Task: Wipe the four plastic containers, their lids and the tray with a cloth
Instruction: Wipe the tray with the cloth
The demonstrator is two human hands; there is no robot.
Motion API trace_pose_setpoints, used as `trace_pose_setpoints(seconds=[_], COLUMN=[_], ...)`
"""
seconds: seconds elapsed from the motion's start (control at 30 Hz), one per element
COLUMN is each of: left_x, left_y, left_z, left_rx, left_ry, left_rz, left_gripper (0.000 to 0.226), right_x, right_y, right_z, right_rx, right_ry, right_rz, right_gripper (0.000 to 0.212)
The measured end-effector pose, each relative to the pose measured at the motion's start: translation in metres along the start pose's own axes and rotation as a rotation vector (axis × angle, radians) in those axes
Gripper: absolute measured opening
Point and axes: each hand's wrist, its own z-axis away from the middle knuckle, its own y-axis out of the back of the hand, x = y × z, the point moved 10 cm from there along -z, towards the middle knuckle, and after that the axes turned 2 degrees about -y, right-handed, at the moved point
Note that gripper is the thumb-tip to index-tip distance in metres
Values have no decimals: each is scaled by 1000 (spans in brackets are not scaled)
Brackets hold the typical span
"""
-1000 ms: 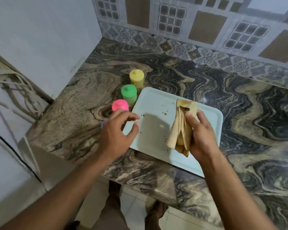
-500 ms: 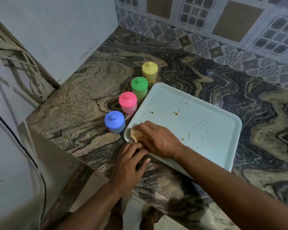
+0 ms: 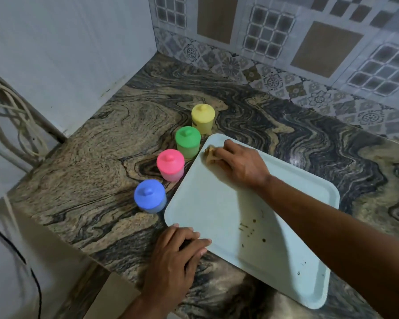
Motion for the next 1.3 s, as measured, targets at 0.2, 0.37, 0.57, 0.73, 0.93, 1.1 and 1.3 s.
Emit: trace_pose_setpoints(seconds=[0.2, 0.37, 0.57, 0.73, 0.93, 1.1, 1.3], left_x=[-3, 2, 15, 51, 52, 47, 46], left_y=[-3, 3, 5, -23, -38, -42, -39], left_z=[0, -2, -3, -7, -8, -7, -8], left_rx=[-11, -19, -31, -107, -136, -157, -145], left_ry=[4, 17, -19, -158, -191, -157, -146], left_rz=[-17, 22, 23, 70, 60, 80, 36], left_gripper=[23, 24, 24, 18, 18, 20, 20], right_x=[35, 64, -16, -74, -51, 17, 68], right_y=[5, 58, 79, 31, 14, 31, 40], right_z=[-18, -3, 84, 160, 151, 99, 70], right_rx=[-64, 127, 8, -148, -132, -62, -70], right_ry=[42, -208, -152, -72, 78, 30, 78], right_rz=[171, 111, -173, -255, -102, -53, 98], right_gripper=[29, 26, 33, 24, 21, 20, 16])
